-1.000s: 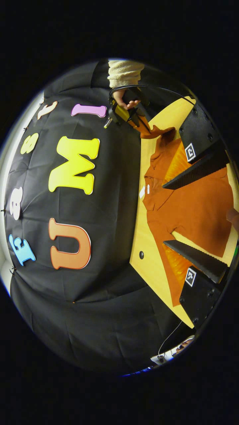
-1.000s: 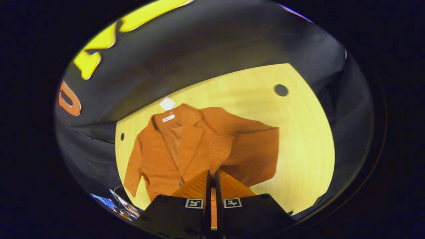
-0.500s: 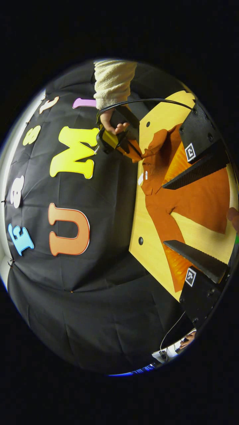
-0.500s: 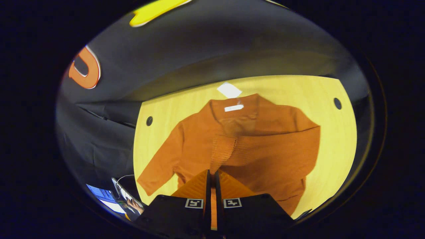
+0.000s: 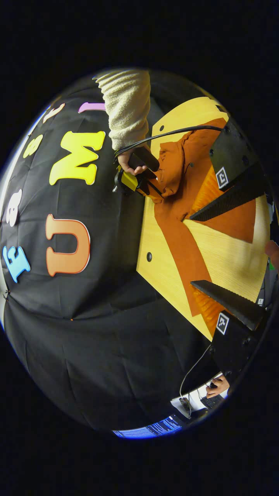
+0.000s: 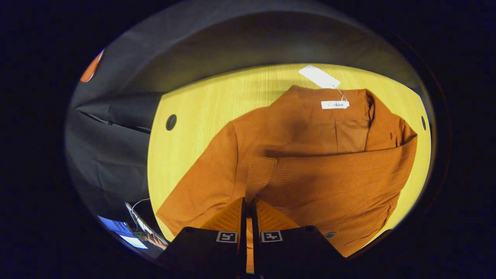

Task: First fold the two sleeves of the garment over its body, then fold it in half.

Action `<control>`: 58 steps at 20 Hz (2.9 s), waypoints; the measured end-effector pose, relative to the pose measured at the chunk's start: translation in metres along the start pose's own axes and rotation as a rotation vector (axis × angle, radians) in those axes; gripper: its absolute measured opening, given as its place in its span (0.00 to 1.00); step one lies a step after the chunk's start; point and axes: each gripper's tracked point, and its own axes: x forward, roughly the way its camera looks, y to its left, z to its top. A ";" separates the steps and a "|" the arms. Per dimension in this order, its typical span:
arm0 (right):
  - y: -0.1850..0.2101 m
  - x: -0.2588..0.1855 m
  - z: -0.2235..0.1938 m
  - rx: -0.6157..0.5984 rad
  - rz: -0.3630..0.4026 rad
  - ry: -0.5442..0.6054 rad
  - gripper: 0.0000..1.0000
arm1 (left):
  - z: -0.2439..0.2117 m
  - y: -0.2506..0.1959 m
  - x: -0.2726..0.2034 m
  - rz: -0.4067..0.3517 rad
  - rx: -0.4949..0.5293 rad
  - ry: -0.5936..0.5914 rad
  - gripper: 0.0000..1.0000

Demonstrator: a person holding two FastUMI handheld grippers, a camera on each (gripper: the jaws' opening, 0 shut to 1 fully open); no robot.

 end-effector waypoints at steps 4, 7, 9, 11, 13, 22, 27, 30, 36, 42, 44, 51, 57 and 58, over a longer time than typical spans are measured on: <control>0.000 0.026 -0.008 0.003 -0.025 0.064 0.08 | -0.015 0.016 -0.010 0.035 -0.043 0.036 0.99; 0.002 0.032 -0.009 0.007 -0.035 0.066 0.08 | -0.020 0.024 -0.013 0.046 -0.047 0.042 0.99; 0.010 0.030 -0.006 -0.008 -0.001 0.052 0.05 | -0.021 0.025 -0.013 0.047 -0.051 0.048 0.99; 0.013 0.018 -0.001 -0.045 0.012 0.024 0.16 | -0.023 0.022 -0.011 0.039 -0.059 0.051 0.99; 0.026 0.000 0.002 -0.071 0.064 -0.009 0.28 | -0.023 0.013 -0.004 0.021 -0.063 0.061 0.99; 0.012 -0.123 -0.013 -0.271 0.112 -0.181 0.94 | -0.003 -0.009 0.019 0.030 -0.139 0.062 0.99; -0.040 -0.189 -0.047 -0.316 0.103 -0.258 0.98 | -0.004 0.017 0.037 0.145 -0.171 0.075 1.00; -0.076 -0.215 -0.077 -0.303 0.121 -0.308 0.98 | -0.013 0.041 0.058 0.220 -0.212 0.104 1.00; -0.140 -0.253 -0.126 -0.139 0.189 -0.423 0.98 | -0.034 0.091 0.104 0.332 -0.237 0.165 1.00; -0.187 -0.269 -0.154 0.014 0.225 -0.485 0.94 | -0.069 0.143 0.154 0.391 -0.353 0.266 1.00; -0.198 -0.272 -0.161 0.049 0.200 -0.484 0.98 | -0.081 0.157 0.168 0.397 -0.389 0.312 1.00; -0.188 -0.252 -0.174 0.052 0.148 -0.439 0.94 | -0.121 0.175 0.193 0.406 -0.467 0.512 1.00; -0.172 -0.236 -0.183 0.029 0.148 -0.397 0.94 | -0.130 0.172 0.199 0.408 -0.440 0.676 0.99; -0.168 -0.235 -0.185 0.029 0.152 -0.386 0.94 | -0.133 0.170 0.202 0.402 -0.446 0.707 0.99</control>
